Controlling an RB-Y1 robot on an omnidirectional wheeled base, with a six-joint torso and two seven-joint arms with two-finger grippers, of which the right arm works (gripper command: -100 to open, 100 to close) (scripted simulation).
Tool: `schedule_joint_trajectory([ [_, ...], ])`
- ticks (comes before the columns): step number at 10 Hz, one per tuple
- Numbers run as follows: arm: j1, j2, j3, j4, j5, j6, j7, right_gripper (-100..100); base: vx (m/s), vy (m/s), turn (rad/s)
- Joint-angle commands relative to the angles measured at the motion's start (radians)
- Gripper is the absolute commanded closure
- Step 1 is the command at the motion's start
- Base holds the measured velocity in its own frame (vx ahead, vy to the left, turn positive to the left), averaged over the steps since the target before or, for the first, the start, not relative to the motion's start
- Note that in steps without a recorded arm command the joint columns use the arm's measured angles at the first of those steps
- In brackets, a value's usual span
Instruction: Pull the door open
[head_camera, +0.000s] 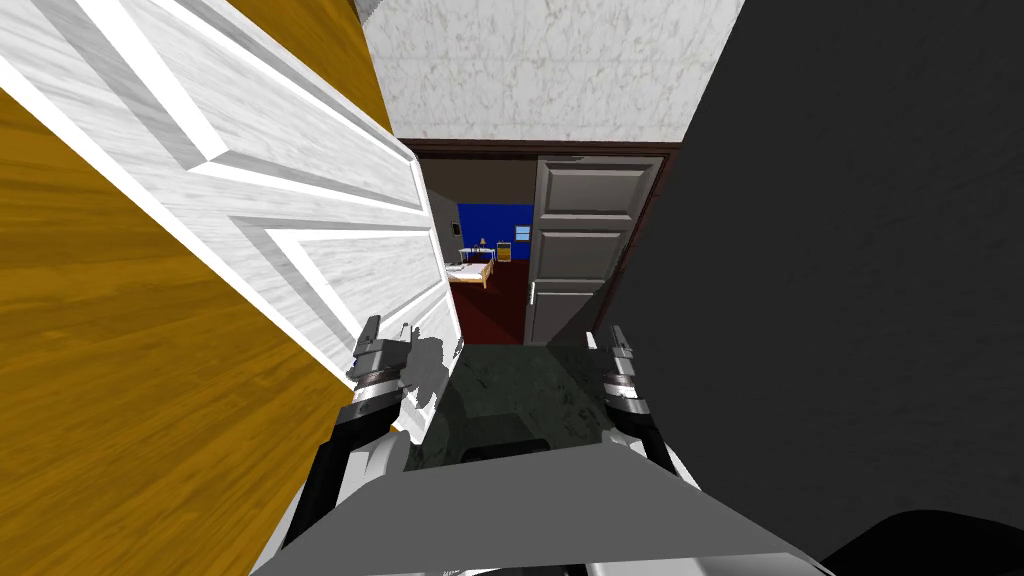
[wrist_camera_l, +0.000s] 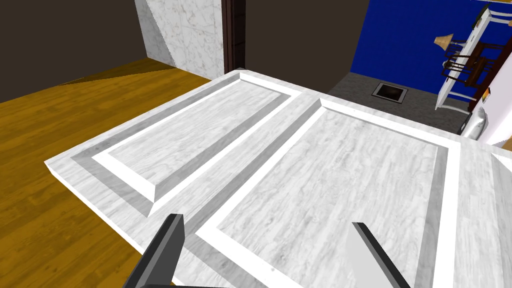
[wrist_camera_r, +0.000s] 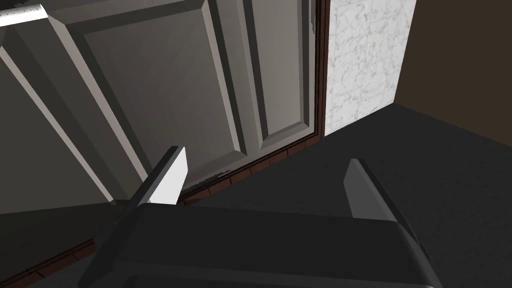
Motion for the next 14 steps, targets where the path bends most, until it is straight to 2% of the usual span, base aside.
schedule_joint_trajectory([
  [1, -0.001, -0.002, 0.001, 0.028, -0.017, -0.014, -0.028, -100, 0.097, -0.003, 0.095],
  [14, 0.019, -0.023, 0.013, 0.223, -0.168, -0.105, -0.268, -100, 0.097, -0.012, 0.121],
])
